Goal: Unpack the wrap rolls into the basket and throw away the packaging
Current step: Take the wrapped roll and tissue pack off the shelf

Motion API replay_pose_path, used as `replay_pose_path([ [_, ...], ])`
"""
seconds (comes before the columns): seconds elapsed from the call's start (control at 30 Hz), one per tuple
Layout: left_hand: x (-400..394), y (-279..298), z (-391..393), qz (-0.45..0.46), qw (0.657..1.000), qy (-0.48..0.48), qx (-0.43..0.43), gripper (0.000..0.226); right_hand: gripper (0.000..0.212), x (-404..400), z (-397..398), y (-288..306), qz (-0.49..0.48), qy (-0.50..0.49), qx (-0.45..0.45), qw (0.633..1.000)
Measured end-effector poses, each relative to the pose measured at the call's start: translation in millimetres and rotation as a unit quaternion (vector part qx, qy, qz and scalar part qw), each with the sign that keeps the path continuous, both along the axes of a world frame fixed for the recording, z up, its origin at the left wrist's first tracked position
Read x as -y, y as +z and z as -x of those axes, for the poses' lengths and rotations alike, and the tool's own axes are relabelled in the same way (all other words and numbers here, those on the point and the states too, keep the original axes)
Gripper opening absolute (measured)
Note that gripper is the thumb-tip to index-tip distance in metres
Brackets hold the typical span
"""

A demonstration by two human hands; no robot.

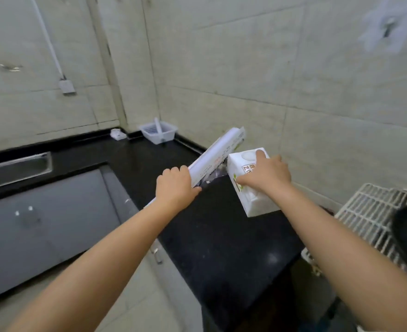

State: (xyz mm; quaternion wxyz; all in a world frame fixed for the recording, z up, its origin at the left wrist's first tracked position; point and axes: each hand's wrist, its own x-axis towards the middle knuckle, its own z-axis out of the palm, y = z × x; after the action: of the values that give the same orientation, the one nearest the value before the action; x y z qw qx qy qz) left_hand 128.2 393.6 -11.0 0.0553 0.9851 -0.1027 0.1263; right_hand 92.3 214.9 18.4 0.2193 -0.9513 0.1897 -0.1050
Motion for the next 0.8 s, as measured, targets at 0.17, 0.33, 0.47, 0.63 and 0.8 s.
replay_pose_path([
  [0.17,-117,-26,-18,0.021,0.994,0.101,-0.026,0.051,0.076,-109,-46,-26,-0.021,0.102,-0.035,0.994],
  [0.33,-214,-51,-61,0.003,0.99,0.131,-0.051,0.053,0.076,-198,-105,-47,-0.025,0.136,-0.057,0.989],
  [0.47,-274,-71,-103,-0.008,0.99,0.114,-0.081,0.052,0.076,-237,-149,-65,-0.051,0.111,-0.074,0.99],
  [0.63,-298,-98,-158,-0.014,0.99,0.055,-0.126,0.051,0.078,-237,-176,-100,-0.092,0.028,-0.104,0.99],
  [0.8,-255,-130,-205,-0.004,0.981,-0.05,-0.187,0.048,0.079,-194,-180,-141,-0.122,-0.098,-0.127,0.979],
])
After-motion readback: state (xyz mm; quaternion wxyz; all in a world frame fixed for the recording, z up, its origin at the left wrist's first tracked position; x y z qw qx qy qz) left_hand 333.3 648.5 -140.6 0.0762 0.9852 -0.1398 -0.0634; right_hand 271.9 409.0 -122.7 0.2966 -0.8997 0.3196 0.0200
